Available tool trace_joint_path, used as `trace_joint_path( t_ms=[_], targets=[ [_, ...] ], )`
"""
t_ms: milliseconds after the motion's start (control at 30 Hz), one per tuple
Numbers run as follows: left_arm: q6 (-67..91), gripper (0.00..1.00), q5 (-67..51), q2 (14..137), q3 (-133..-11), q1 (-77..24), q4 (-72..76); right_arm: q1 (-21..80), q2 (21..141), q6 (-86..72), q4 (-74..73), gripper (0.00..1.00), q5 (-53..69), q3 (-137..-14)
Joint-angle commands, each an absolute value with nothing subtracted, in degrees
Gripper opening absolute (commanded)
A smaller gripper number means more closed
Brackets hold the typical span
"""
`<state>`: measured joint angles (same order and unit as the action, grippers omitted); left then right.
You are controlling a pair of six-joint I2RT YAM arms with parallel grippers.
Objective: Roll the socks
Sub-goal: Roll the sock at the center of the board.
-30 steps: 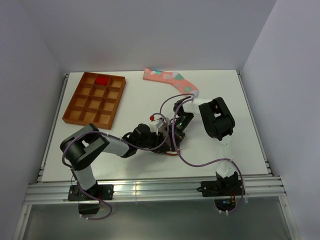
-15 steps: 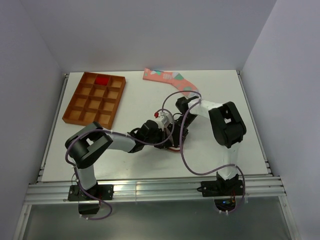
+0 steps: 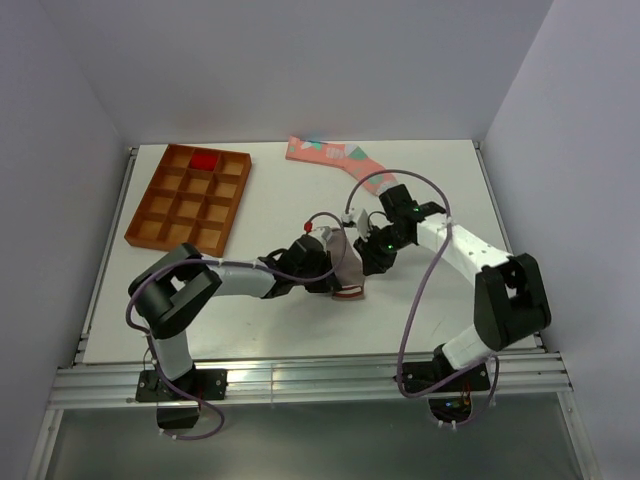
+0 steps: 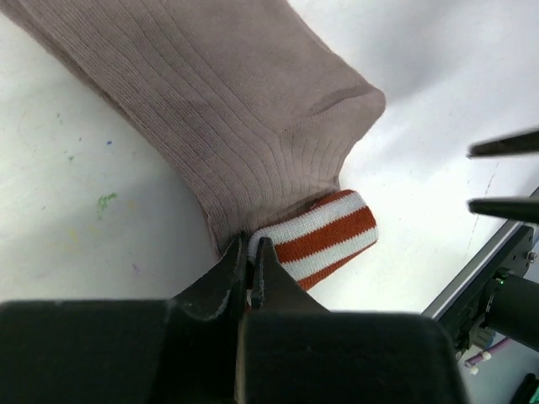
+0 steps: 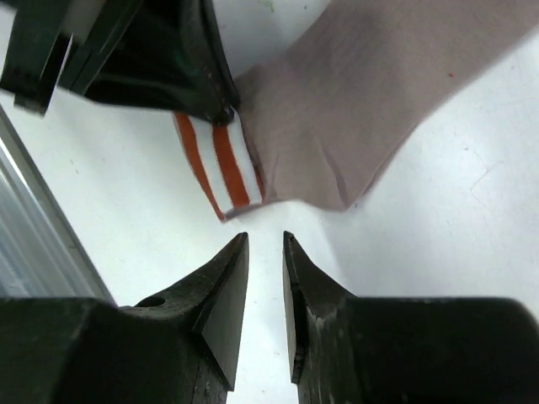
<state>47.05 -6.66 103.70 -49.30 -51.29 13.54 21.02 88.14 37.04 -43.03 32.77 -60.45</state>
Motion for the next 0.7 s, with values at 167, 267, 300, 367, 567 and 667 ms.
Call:
trace_joint_path(
  t_ms=[167,267,300,367,567,667],
  targets=[
    [45.4,0.00,-14.1,107.3,-56.0,-50.3,-15.9,21.7,75.2,46.7,-35.0,0.31,34.1,-49.9],
    [45.1,0.00,-18.7,107.9,-57.5,-49.0,-17.9,24.5,71.5,47.5,-30.6,0.32,32.3,-45.8],
    [45.7,0.00,-20.1,108.1,-57.7,-48.4,-18.2,25.6,70.1,47.4,-28.1,0.32,31.5,-43.7],
    [46.3,0.00,-24.8,108.8,-57.7,-47.4,-17.9,29.1,68.8,47.4,-25.8,0.32,28.7,-41.7],
    [47.5,0.00,-31.8,109.9,-59.1,-45.3,-19.4,38.4,66.6,46.8,-20.1,0.33,23.9,-36.3],
    [47.5,0.00,-32.6,110.6,-60.6,-45.1,-20.6,41.0,66.4,46.0,-18.5,0.33,22.5,-35.0]
  ],
)
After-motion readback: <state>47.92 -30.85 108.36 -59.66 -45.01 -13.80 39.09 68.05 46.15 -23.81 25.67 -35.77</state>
